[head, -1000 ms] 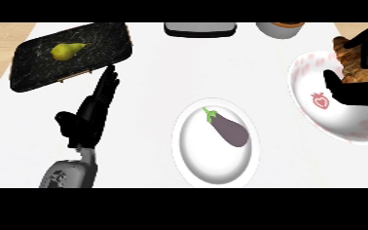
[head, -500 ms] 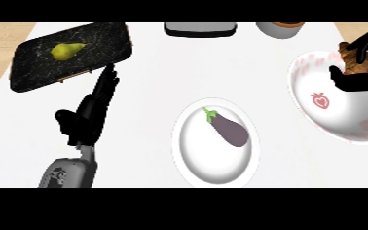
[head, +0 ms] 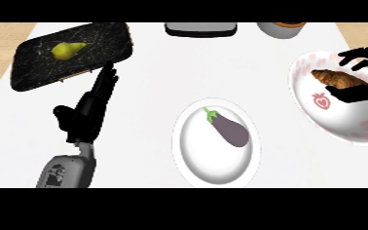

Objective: Pick the croissant from the plate and place it in the bowl

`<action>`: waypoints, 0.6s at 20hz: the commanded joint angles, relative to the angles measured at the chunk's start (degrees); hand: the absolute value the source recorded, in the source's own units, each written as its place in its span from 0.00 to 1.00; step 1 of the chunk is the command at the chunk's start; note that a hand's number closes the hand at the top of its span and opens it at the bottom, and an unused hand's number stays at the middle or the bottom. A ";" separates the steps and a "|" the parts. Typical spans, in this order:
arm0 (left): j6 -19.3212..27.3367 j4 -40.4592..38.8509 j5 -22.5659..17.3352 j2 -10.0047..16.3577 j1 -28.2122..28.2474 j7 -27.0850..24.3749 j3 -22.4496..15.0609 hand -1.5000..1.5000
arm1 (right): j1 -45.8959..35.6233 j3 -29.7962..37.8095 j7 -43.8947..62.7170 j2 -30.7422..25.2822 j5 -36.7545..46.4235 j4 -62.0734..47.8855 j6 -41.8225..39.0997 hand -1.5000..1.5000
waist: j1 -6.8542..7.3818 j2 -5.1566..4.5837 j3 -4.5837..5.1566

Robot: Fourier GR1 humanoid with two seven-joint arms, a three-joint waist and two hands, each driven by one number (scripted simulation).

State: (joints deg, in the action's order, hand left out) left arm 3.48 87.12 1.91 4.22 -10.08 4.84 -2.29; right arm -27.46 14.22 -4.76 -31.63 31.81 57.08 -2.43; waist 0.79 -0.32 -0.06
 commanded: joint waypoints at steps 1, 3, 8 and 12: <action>1.03 1.34 1.30 -0.57 0.52 1.02 -0.86 0.50 | -3.63 1.60 -8.63 -0.76 -3.13 -10.69 -3.43 0.00 | 0.32 0.02 -0.02; 0.78 3.53 1.88 -1.02 3.41 1.13 -2.42 0.50 | -2.13 2.53 -10.22 0.11 -5.96 -6.85 -5.34 0.00 | -0.19 0.29 0.02; 1.21 2.35 2.42 -1.62 3.95 -0.22 -2.55 0.50 | -1.56 8.12 -17.49 2.46 -11.53 -7.15 -0.91 0.00 | -0.53 0.31 0.02; -0.10 1.44 -0.06 0.17 0.59 1.62 0.92 0.50 | -1.14 11.55 -14.76 0.61 -16.32 -1.01 -3.17 0.00 | -1.19 0.52 0.07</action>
State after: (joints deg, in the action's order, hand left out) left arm 3.36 87.68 2.19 4.02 -9.09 4.88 -2.06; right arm -30.25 22.71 -18.96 -30.70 19.58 51.80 -5.08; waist 0.12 -0.03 -0.02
